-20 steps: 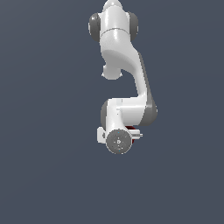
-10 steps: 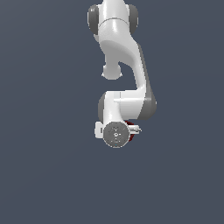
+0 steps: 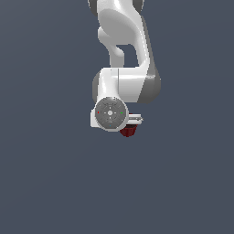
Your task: Pick up the object and move it to a goal position.
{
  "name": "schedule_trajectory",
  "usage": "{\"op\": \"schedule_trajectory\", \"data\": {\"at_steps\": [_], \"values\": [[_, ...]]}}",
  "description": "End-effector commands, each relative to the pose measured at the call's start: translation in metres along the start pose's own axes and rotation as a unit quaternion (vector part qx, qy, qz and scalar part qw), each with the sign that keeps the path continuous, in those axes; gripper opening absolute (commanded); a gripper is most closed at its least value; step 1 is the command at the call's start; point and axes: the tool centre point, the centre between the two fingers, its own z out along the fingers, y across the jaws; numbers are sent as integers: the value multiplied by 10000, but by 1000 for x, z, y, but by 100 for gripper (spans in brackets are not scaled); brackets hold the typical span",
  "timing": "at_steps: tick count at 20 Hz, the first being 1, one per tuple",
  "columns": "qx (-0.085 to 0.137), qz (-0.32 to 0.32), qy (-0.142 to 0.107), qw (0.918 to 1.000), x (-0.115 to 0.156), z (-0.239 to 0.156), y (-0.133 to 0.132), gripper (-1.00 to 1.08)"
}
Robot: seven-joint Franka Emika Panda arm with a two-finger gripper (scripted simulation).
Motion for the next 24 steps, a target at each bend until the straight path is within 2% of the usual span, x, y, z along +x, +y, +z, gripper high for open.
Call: {"op": "schedule_trajectory", "data": {"at_steps": [1, 24], "values": [[3, 0, 18, 10000, -23, -18, 8, -100], [14, 6, 17, 10000, -229, -172, 82, -100]]}}
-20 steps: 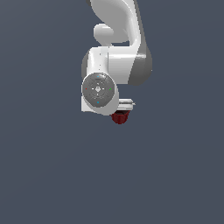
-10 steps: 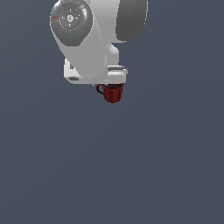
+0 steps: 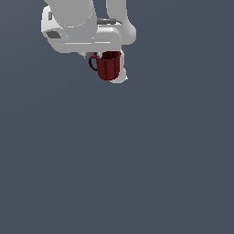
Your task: Pick up the object and move it to a goal position.
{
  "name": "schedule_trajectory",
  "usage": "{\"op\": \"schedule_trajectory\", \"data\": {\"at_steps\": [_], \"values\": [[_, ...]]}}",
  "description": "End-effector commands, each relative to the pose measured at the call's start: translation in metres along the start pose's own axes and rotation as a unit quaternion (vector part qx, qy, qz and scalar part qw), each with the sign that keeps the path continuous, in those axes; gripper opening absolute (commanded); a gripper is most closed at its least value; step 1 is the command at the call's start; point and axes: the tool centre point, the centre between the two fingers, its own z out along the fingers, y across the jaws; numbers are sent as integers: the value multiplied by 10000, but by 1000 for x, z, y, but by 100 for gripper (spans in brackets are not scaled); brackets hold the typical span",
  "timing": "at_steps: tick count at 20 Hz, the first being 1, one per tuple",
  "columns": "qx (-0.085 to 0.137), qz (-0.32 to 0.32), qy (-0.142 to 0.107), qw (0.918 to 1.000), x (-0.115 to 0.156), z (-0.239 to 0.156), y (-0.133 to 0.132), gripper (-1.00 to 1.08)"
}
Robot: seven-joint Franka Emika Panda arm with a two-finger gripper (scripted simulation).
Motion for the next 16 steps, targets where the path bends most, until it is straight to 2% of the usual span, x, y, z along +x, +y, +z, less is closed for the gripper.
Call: {"op": "schedule_trajectory", "data": {"at_steps": [1, 8, 16], "values": [[0, 0, 7, 10000, -22, -17, 8, -100], [-4, -3, 8, 10000, -67, -55, 25, -100], [-10, -10, 9, 10000, -89, -75, 34, -100]]}}
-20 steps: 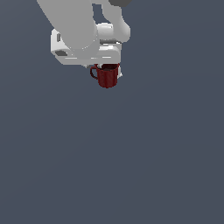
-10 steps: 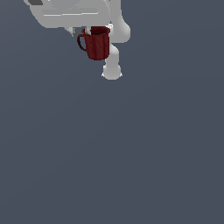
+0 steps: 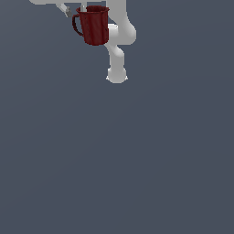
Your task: Pick up the object and move it to a goal position.
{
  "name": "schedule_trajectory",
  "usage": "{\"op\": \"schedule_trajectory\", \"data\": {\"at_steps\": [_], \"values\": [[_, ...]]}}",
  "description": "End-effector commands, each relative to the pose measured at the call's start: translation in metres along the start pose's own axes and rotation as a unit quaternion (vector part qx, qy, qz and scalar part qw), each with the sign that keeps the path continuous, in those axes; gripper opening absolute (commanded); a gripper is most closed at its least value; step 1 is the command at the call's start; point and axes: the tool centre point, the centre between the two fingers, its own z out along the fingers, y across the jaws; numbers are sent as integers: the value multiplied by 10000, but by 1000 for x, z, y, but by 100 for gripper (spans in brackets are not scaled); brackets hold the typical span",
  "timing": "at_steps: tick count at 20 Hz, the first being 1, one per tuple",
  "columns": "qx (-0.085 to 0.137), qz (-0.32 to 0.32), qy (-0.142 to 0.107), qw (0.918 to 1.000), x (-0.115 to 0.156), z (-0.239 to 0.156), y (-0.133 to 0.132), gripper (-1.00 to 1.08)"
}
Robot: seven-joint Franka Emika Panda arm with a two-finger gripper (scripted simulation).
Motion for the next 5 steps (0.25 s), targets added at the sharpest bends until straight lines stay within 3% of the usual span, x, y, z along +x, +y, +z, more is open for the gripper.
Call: {"op": "schedule_trajectory", "data": {"at_steps": [1, 5], "values": [[-3, -4, 6, 10000, -5, -4, 2, -100], [-5, -6, 6, 10000, -7, -6, 2, -100]]}}
